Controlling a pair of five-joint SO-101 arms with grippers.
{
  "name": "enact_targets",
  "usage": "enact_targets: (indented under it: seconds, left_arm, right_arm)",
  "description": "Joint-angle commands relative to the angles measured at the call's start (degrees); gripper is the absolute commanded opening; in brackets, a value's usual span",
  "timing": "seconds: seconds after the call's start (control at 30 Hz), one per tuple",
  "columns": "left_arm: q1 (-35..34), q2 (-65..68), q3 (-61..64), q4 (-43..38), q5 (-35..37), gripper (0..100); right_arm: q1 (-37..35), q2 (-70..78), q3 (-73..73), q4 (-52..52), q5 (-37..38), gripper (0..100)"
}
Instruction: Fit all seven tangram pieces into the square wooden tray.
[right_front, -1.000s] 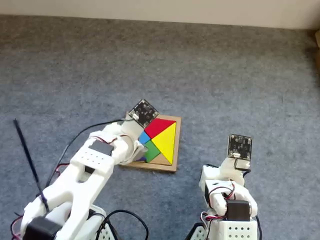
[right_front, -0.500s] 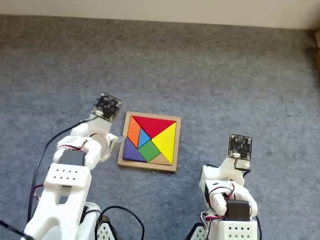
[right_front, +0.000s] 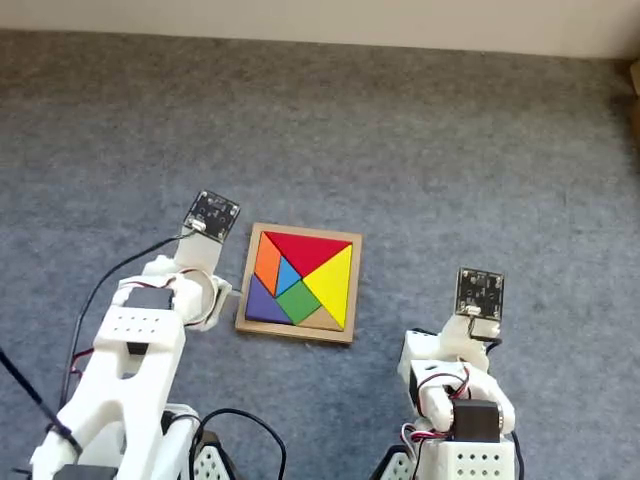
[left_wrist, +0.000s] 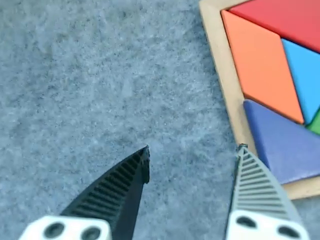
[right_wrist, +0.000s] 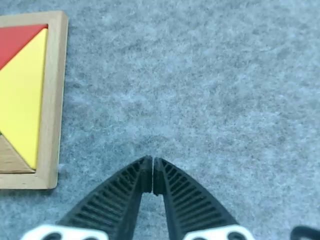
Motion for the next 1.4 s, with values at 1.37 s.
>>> enact_targets:
  seconds: [1.37]
  left_arm:
    - [-2.77,-21.85,6.81,0.62,3.43,26]
  right_arm:
    - [0.57,-0.66,6.81,0.22,-0.44,2.5]
